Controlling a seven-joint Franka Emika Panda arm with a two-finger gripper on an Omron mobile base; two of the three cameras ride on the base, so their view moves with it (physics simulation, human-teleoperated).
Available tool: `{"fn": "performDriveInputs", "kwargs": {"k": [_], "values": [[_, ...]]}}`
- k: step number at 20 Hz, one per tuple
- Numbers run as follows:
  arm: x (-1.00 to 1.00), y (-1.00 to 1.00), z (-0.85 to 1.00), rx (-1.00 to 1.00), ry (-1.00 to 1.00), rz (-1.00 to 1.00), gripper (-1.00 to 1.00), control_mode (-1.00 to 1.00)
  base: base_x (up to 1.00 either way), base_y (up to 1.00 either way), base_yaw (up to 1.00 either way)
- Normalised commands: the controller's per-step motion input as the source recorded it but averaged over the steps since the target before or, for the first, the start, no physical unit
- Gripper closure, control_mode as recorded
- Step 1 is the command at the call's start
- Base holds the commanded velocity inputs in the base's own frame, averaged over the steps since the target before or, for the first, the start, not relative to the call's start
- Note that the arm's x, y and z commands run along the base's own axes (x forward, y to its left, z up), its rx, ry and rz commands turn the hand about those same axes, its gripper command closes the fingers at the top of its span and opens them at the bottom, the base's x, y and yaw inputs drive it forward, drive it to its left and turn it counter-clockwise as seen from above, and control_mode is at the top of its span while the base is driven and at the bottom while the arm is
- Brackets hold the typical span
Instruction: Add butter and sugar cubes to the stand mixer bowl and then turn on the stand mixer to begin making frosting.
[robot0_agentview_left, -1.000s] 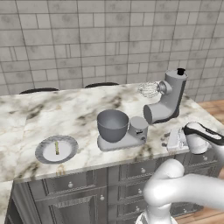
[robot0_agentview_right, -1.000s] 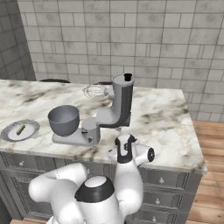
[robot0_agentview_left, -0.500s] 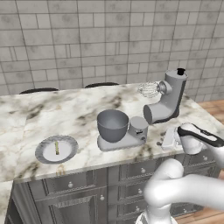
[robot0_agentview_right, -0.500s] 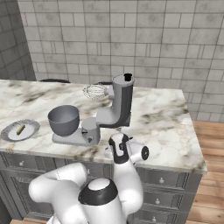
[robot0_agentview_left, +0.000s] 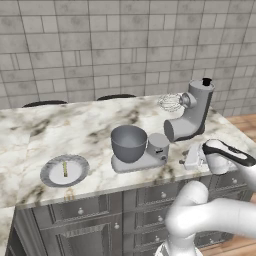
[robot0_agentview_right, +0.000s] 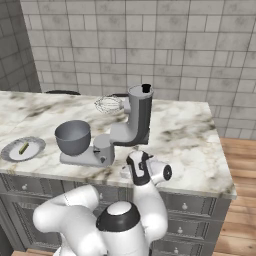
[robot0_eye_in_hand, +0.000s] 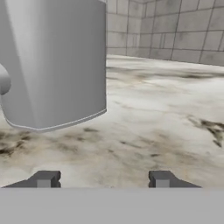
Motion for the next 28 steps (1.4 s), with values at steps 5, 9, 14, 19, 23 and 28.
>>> {"fn": "performDriveInputs", "kwargs": {"k": [5,9,14,19,23,28], "values": [[-0.15,-0.53,-0.23,0.00,0.00,0.00,1.00,-1.00,0.00,0.00,0.00],[-0.18,-0.38,-0.08,0.00,0.00,0.00,1.00,-1.00,0.00,0.00,0.00],[-0.55,-0.03,0.50,0.00,-0.03,0.00,1.00,-1.00,0.00,0.00,0.00],[-0.98,0.01,0.98,-0.01,-0.01,-0.03,1.00,-1.00,0.00,0.00,0.00],[-1.00,0.15,0.86,-0.08,0.00,-0.04,1.00,-1.00,0.00,0.00,0.00],[-0.98,0.74,0.73,-0.16,0.00,-0.02,1.00,-1.00,0.00,0.00,0.00]]}}
